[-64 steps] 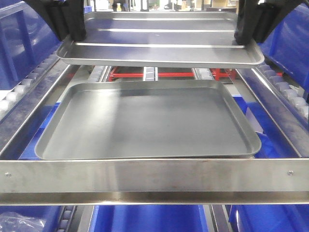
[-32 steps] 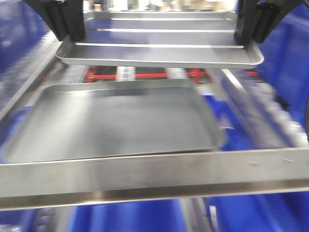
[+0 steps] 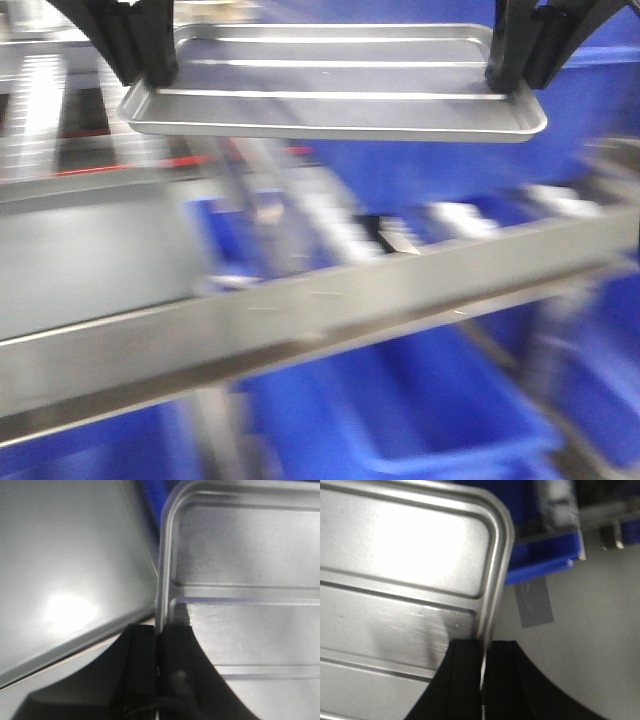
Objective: Grab silver tray and place in blue box
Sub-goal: 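Drive the base backward and turn while holding the silver tray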
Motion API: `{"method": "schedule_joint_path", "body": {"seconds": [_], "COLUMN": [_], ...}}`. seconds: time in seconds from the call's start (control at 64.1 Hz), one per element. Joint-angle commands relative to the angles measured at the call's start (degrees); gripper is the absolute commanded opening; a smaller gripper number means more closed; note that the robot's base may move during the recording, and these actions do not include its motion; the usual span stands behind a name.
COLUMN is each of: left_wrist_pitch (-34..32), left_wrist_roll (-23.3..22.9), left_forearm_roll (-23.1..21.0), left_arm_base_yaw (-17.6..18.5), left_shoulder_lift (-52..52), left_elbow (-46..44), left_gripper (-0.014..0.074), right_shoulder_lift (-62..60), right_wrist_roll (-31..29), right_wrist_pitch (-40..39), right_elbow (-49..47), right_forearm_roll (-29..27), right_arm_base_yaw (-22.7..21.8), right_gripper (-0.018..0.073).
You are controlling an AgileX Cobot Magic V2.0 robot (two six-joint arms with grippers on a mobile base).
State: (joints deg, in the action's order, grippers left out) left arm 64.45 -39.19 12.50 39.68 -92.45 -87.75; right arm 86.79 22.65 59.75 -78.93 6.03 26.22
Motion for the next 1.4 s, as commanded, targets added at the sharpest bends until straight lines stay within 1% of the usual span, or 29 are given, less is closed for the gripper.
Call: {"method": "schedule_joint_path", "body": {"seconds": [0.0, 1.387], "left_wrist_pitch": [-0.42, -0.42], "left_wrist_roll": [-0.42, -0.42], "left_forearm_roll": [4.12, 4.12], "left_arm_base_yaw": [-0.02, -0.02], "left_shoulder_lift": [2.45, 2.45], "left_elbow": [-1.83, -1.83], "left_gripper": [-0.0104, -0.0104], "right_shoulder_lift": [-2.67, -2.67], "right_wrist_roll": [-1.16, -1.16], "right_wrist_pitch": [1.07, 1.07], "right_elbow": [-1.62, -1.62], "right_forearm_roll": [3.90, 3.90], "right_arm_base_yaw": [-0.09, -0.09], "right_gripper": [0.0057, 0.0057]}}
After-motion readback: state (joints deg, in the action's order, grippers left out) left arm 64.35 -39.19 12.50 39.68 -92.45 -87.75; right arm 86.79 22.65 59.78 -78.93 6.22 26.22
